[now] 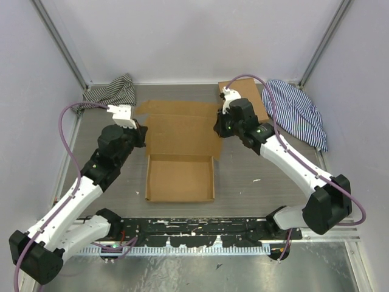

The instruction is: Fold the paper box

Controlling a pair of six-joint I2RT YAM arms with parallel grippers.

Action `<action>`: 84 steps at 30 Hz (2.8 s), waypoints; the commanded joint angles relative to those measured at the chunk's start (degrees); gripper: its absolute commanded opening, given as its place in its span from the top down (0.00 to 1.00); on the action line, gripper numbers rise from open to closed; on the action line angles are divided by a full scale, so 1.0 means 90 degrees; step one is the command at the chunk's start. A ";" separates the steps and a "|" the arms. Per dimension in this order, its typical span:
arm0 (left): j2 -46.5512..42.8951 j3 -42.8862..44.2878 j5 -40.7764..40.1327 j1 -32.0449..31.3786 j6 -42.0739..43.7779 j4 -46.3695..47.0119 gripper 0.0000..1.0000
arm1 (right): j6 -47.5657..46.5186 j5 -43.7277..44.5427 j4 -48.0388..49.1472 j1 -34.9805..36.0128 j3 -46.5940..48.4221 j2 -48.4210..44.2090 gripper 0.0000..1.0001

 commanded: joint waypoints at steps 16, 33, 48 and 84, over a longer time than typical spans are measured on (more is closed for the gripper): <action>0.0663 0.0388 -0.0777 -0.0033 -0.0612 0.0462 0.99 | 0.0066 0.3619 0.3921 0.1405 -0.1411 -0.0344 0.99; -0.0594 -0.0818 -0.0763 -0.0091 -0.1374 -0.0265 0.99 | 0.1580 0.4554 0.2915 0.2222 -0.1618 -0.0298 0.99; -0.1121 -0.1289 -0.0498 -0.0158 -0.1932 -0.0820 0.99 | 0.2860 0.5098 0.1272 0.2712 -0.0744 0.0301 0.99; -0.2785 0.0018 0.0885 -0.0209 -0.3062 -0.4915 0.78 | 0.2834 0.3462 -0.1807 0.4845 -0.0632 -0.2047 0.41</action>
